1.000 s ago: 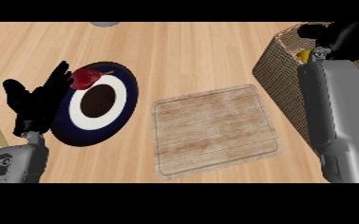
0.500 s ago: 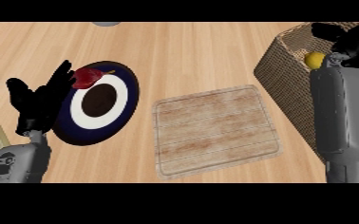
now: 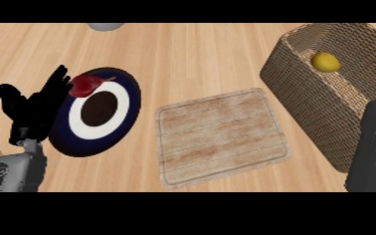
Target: Pick the lemon from the cutting board and place it in the basket
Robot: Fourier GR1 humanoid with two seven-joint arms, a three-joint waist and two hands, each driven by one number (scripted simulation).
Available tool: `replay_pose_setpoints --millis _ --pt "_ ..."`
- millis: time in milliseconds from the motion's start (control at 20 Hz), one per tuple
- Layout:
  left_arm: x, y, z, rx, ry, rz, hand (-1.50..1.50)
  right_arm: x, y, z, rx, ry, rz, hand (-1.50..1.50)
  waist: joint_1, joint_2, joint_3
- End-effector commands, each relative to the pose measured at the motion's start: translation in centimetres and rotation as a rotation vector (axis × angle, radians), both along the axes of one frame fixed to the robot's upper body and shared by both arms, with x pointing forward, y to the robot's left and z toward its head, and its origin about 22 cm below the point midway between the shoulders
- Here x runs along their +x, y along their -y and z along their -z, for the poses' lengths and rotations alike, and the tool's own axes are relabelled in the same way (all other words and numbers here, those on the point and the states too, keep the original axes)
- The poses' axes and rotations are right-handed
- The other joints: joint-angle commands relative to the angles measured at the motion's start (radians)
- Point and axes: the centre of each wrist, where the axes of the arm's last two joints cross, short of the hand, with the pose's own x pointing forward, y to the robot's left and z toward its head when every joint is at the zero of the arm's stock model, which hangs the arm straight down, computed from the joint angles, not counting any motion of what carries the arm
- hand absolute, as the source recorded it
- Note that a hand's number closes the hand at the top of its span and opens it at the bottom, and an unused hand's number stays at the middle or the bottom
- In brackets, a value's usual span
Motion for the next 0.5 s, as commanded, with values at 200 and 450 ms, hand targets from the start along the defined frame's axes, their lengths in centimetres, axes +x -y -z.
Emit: replay_pose_setpoints --millis 200,450 --pt "-0.4 -0.3 -0.9 0.004 0.011 -0.005 0.0 -12.1 0.4 2.6 0.125 -0.041 -0.069 -1.5 -0.018 -0.003 0.001" --pt "-0.9 -0.9 0.6 0.005 -0.001 -0.025 0.0 -19.9 -0.6 1.6 0.168 -0.054 -0.147 -1.5 -0.021 0.0 0.001"
